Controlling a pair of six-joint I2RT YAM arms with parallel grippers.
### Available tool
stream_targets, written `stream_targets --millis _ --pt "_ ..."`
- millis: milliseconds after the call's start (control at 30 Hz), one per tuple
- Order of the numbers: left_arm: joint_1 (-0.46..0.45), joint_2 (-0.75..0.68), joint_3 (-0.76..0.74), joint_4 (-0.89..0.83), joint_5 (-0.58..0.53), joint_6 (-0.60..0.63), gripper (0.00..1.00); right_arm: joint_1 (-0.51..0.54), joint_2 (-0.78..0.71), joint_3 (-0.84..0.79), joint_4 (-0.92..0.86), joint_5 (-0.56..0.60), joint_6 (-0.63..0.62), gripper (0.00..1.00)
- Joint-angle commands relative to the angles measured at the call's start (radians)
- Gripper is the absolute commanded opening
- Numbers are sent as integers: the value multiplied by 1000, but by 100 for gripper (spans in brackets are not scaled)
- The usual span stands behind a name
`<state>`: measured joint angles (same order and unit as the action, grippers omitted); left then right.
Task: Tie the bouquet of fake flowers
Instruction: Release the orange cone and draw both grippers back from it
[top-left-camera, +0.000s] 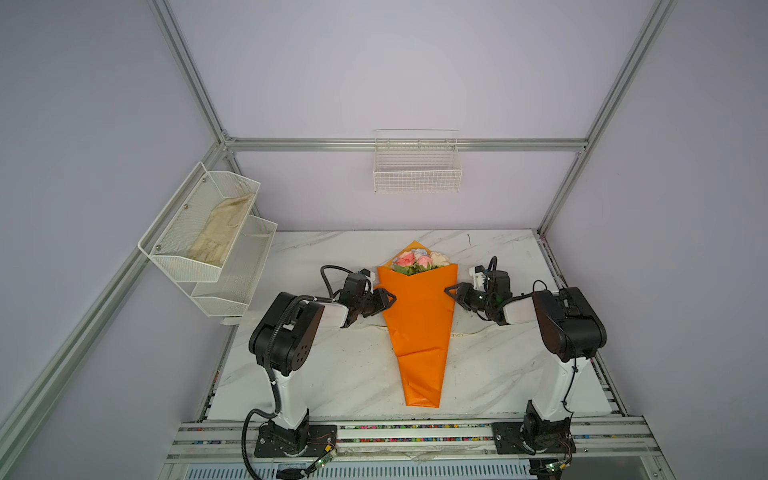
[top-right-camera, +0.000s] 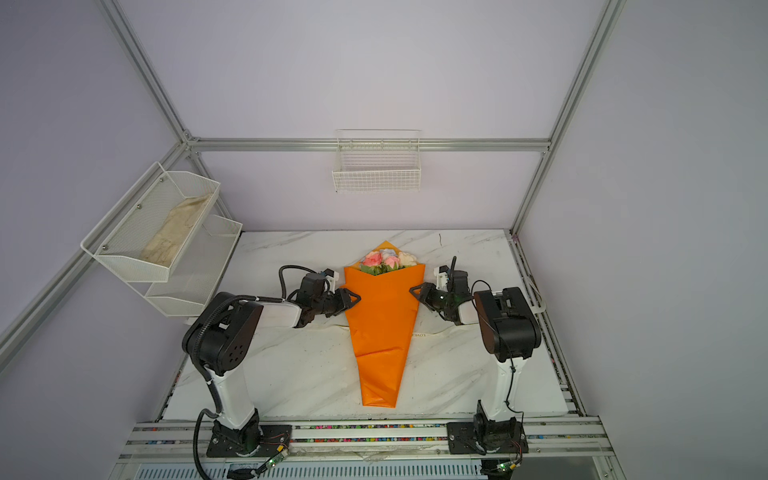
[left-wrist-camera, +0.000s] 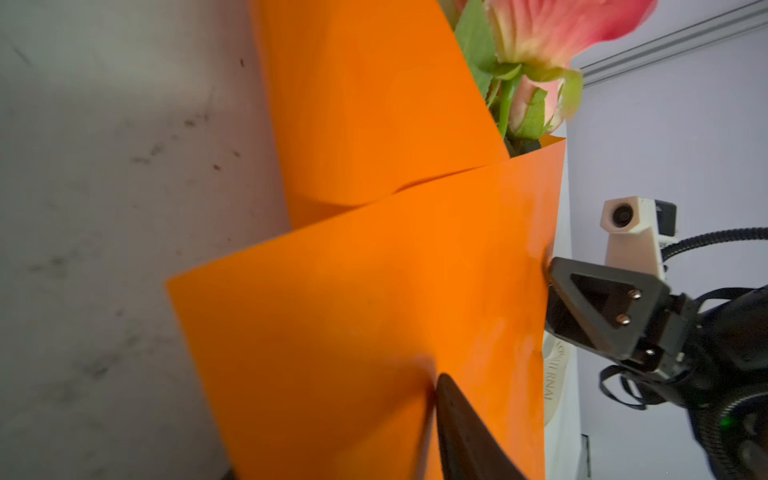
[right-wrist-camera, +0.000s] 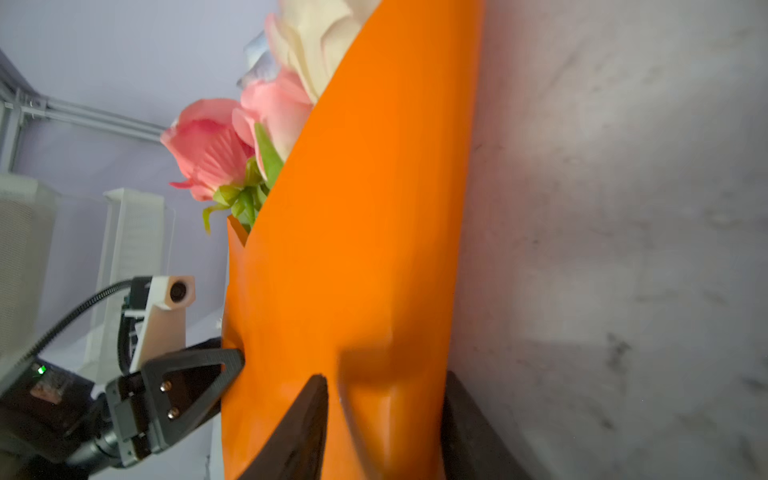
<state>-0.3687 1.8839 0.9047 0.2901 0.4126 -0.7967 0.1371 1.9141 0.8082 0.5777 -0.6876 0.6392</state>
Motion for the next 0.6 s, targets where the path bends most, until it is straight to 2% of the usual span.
stream_targets --millis 0,67,167,267,367,467,567 --pt "4 -75 15 -62 -36 44 55 -21 -77 -31 -129 75 -18 54" --pt "5 -105 3 -94 -52 45 63 -33 -132 -54 -166 113 -23 59" --pt "7 -164 -30 -133 -89 50 69 -49 -217 -61 -299 234 -51 65" --pt "10 -239 -63 -199 -154 43 86 -65 -304 -61 -437 378 -76 70" --pt "11 -341 -93 -295 -258 34 97 -71 -418 -79 -513 487 -92 75" --pt "23 -428 -95 -448 -381 11 100 -71 -530 -89 -569 572 -92 77" --pt "39 -478 -88 -621 -532 -72 100 -71 -619 -76 -622 629 -102 77"
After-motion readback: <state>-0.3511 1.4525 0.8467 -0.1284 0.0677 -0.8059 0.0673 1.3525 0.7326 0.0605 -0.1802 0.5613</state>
